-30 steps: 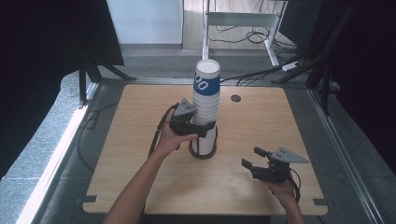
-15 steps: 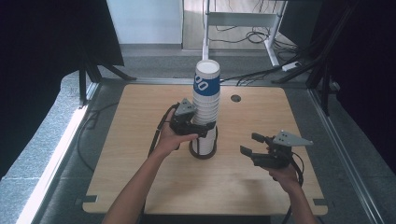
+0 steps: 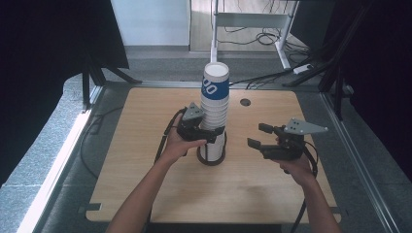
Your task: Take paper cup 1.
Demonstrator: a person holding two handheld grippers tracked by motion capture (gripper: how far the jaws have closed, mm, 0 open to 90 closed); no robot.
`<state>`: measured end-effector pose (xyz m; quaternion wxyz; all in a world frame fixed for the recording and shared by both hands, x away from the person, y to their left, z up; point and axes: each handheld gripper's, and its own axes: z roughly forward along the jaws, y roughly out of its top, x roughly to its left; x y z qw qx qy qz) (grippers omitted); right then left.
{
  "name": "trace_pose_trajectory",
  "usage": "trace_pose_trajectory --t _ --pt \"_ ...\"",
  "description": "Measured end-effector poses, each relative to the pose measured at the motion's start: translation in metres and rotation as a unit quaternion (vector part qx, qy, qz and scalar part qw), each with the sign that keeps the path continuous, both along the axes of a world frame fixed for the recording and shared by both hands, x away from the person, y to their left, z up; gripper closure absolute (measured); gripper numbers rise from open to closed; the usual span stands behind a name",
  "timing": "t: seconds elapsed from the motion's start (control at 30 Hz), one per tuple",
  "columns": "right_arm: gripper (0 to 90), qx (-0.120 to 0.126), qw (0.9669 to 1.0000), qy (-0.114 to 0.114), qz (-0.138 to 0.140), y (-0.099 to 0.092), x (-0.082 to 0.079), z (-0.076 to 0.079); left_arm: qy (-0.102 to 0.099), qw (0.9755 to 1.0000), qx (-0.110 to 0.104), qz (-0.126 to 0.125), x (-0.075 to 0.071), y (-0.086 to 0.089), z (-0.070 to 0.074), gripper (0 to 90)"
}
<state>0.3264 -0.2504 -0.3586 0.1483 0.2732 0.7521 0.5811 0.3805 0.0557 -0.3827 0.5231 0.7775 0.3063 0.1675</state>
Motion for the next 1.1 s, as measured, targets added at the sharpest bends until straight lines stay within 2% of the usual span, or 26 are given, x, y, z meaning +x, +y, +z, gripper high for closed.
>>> trace_pose_trajectory --t 0.67,1.1 --pt "25.6 0.003 0.9997 -0.014 0.021 0.015 0.009 0.022 -0.004 1.0 -0.002 0.0 -0.001 0.001 -0.001 12.6" --pt "25.7 0.009 0.9988 -0.029 0.038 0.023 0.015 0.044 -0.004 1.0 -0.003 0.0 -0.001 0.0 -0.001 12.6"
